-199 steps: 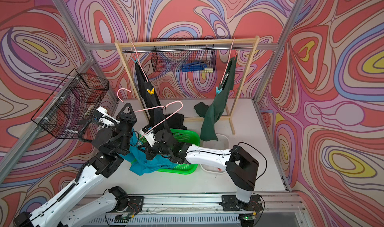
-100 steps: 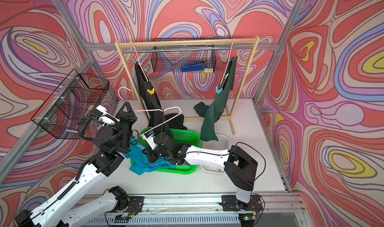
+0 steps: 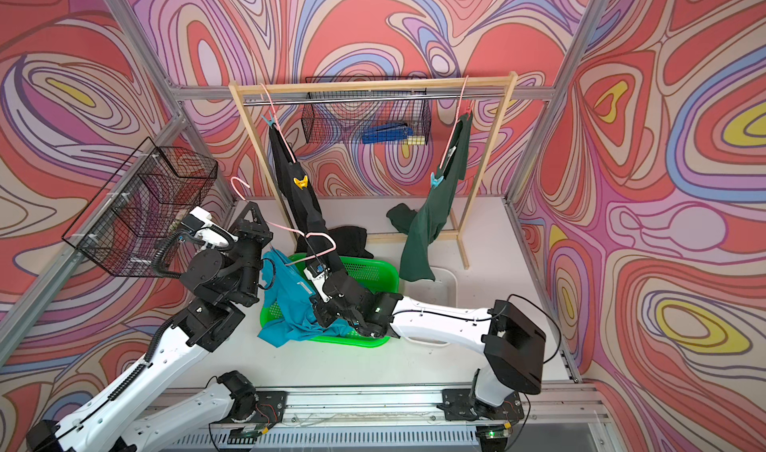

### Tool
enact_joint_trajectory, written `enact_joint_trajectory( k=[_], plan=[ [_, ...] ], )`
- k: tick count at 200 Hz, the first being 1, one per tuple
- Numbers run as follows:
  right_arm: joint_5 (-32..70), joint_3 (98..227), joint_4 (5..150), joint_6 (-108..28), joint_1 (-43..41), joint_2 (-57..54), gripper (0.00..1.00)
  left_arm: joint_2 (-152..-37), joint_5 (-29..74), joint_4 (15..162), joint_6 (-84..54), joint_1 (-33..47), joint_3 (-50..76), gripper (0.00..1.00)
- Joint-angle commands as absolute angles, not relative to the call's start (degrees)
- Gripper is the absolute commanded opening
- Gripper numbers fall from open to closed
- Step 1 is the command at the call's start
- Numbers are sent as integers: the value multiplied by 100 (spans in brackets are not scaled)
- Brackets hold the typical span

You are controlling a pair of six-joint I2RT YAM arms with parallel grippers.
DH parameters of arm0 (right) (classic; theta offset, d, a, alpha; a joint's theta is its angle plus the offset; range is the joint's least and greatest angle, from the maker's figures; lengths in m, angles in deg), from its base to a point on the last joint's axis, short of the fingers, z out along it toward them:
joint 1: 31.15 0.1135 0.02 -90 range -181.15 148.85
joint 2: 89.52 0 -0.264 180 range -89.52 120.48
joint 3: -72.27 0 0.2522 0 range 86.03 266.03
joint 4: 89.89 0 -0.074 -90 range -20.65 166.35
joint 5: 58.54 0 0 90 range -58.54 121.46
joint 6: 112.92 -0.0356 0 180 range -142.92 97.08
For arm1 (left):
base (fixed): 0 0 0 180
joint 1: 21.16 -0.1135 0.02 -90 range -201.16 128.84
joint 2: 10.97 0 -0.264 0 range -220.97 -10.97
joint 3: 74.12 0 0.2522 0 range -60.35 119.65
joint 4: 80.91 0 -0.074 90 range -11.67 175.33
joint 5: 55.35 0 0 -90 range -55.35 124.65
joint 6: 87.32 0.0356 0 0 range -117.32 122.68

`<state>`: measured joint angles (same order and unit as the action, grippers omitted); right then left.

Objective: Remove the clothespins securing t-shirts to the hanger
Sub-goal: Remove the T-shirt from the hanger.

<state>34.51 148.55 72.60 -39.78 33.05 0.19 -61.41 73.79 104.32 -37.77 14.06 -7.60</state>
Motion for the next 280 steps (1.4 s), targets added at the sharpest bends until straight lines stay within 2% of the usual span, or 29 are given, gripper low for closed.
enact_joint_trajectory(
  k=[1, 23, 37, 45, 67, 124, 144, 160, 176, 211, 280],
  plan=[
    [3333, 14227, 6088, -3895, 3418, -77, 0, -5896, 8023, 11711, -3698, 1233, -276, 0],
    [3143, 14185, 6045, -3855, 3421, -77, 0, -5870, 8010, 11700, -3852, 1234, -349, 0],
    [3007, 14264, 5969, -3848, 3423, -3, 22, -5874, 7945, 11648, -3956, 1235, -354, 0],
    [2947, 14334, 5955, -3861, 3424, 28, 31, -5878, 7900, 11605, -4014, 1233, -349, 0],
    [2789, 14484, 6106, -3899, 3429, -90, 43, -5860, 7795, 11462, -4160, 1239, -348, 0],
    [2812, 14852, 5775, -4019, 3423, -1284, 45, -5648, 7729, 11176, -4222, 1237, -546, 0],
    [2685, 14856, 5636, -4067, 3424, -1807, 52, -5586, 7737, 11120, -4199, 1233, -645, 0],
    [2498, 14865, 5485, -4107, 3424, -2167, 54, -5570, 7770, 11160, -4091, 1233, -696, 0],
    [2326, 14778, 5482, -4207, 3424, -2452, 63, -5579, 7763, 11161, -4001, 1233, -700, 0],
    [2455, 14784, 5500, -4351, 3424, -2664, 64, -5603, 7694, 11105, -3925, 1238, -766, 0],
    [3164, 15978, 4732, -3803, 3424, -2730, 64, -5571, 7310, 10609, -3943, 1233, -1055, 0]
  ],
)
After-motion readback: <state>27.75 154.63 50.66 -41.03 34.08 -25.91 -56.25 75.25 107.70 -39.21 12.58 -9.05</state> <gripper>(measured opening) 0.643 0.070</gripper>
